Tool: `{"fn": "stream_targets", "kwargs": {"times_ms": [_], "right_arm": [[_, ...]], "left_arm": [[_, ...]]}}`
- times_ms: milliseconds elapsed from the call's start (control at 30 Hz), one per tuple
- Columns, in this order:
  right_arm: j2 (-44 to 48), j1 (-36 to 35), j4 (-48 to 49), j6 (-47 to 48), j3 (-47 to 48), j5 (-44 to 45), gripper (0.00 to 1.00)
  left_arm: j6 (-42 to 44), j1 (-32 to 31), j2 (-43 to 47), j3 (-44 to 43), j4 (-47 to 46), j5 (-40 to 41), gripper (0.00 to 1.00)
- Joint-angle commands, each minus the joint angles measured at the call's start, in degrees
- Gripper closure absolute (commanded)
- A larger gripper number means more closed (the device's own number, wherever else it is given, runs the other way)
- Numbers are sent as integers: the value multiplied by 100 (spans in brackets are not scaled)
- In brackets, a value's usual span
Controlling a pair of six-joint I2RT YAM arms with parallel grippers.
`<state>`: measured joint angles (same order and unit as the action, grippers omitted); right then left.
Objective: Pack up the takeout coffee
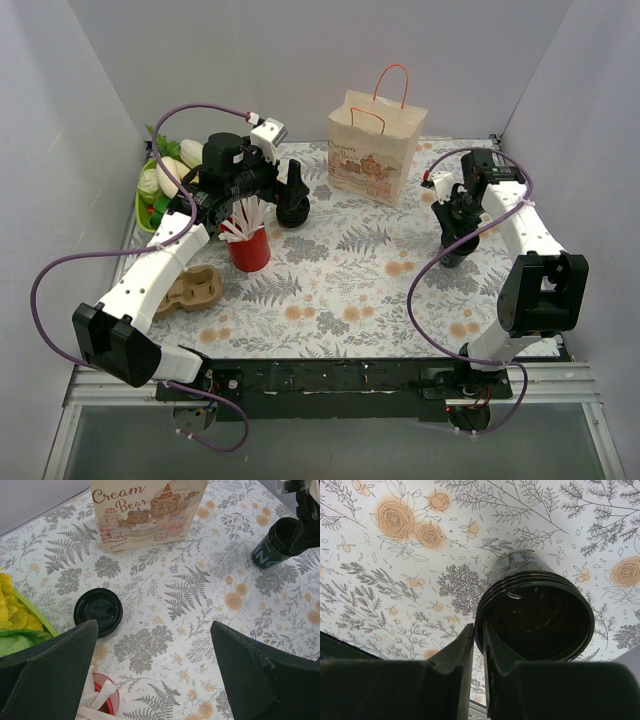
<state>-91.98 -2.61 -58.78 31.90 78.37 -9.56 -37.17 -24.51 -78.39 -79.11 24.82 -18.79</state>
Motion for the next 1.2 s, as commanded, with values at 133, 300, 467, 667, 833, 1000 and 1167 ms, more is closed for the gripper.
{"fn": "stream_targets", "kwargs": {"times_ms": [133,300,467,667,833,1000,1167], "right_arm": [[5,41,-98,0,249,-28,79],[-30,42,-98,18,223,7,82],[5,41,-107,18,249,77,95],[93,41,-221,44,539,297,99],[163,41,-370,53,741,350,99],[242,41,-265,71,566,402,99],[216,41,-283,88,565,263,99]], "left_arm": [[-45,-1,26,-8,-91,-143,2],[-45,8,34,1,-100,-134,2],[-45,-1,26,1,-91,-143,2],[-45,8,8,-17,-82,-143,2],[-62,8,-18,1,-109,-169,2],[-71,-1,-62,-8,-109,-204,2],[-80,8,-54,-8,-109,-196,2]]}}
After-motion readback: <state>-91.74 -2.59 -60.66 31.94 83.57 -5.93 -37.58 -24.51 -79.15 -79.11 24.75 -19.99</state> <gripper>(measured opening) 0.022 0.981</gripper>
